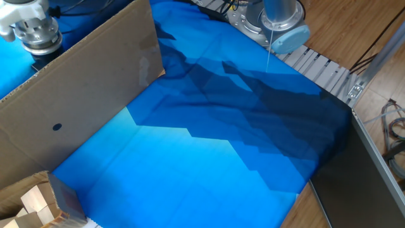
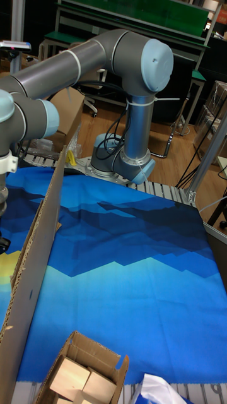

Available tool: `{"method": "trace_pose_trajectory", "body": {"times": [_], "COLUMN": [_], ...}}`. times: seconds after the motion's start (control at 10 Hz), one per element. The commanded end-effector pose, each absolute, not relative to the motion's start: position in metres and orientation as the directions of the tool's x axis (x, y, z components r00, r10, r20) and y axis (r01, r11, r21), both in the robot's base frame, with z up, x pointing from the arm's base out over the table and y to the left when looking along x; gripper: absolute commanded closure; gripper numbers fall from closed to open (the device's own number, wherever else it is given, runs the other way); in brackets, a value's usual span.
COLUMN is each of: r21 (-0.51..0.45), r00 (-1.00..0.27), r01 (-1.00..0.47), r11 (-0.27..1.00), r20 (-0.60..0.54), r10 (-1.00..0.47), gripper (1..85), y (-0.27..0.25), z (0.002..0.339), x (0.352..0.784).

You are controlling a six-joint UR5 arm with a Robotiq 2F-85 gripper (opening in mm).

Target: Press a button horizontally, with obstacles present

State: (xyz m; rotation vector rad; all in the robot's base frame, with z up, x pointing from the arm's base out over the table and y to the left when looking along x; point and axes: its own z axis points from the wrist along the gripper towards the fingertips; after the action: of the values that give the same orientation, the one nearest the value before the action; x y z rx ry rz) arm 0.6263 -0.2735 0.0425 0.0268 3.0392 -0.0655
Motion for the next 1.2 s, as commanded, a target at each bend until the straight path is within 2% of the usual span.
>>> {"method": "trace_pose_trajectory", "body": {"times": [0.0,1.1], "r21": [-0.030,-0.033], "r00": [-0.993,-0.993], "r01": [0.021,0.010], "r11": [0.999,0.999], "r20": [-0.118,-0.116], "r10": [0.017,0.007], "gripper": [84.7,84.7], "y": [-0.271,-0.282], "z": [0.036,0.027], "x": [0.625,0.615]}}
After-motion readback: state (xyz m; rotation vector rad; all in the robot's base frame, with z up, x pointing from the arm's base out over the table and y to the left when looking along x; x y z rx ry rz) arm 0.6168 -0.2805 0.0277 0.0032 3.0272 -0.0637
